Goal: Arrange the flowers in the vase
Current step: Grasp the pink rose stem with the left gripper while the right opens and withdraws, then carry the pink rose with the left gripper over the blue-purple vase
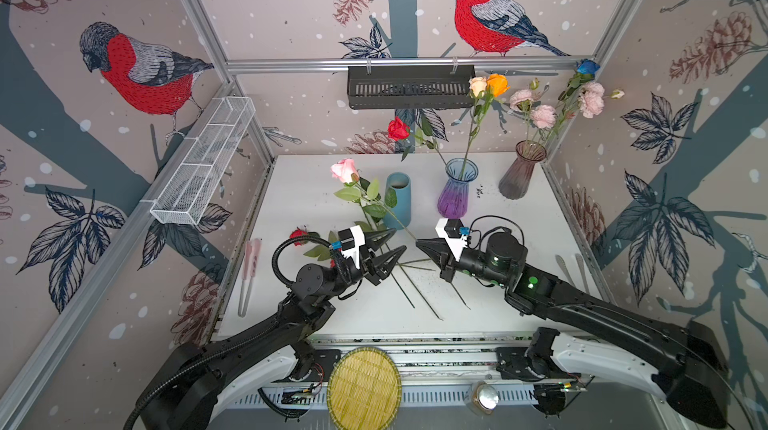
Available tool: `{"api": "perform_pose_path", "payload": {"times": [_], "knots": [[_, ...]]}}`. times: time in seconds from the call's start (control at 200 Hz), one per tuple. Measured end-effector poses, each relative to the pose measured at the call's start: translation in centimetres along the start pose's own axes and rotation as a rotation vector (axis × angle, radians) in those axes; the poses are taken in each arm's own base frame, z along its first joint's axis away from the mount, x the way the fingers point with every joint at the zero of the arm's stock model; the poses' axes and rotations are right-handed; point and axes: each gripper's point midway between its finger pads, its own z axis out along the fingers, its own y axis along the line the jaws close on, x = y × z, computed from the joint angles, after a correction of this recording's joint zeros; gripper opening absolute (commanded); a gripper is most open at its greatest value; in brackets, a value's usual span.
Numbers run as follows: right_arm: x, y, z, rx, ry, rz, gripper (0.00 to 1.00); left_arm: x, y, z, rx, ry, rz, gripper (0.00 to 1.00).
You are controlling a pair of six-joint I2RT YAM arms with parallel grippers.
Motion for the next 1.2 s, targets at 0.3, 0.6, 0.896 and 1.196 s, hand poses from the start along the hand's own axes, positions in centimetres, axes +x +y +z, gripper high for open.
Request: {"api": "perform_pose_path", "payload": {"times": [0.3,0.6,0.896,1.196], "knots": [[-2.0,1.1,-2.7,-0.016,-0.092,-0.051,0.02,-1.5,-2.7,3.1,0.163,0.005,-0.039,0.5],[-1.7,2.1,-4.2,-0.048,-0.113,-0.08,0.02,-1.8,-2.1,4.9,0.165,0.018,-0.068,0.44],[-1.9,1.5,-5.6,0.008,-0.14,-0.088,0.37,-2.4,-2.3,6.5,0.203,0.036,-0.1,0.0],[3.5,-5.8,-8.1,0.442,-0.045,-0.041,0.53,-7.7,-0.3,12.0,0.137,0.057,0.061,0.0]]}}
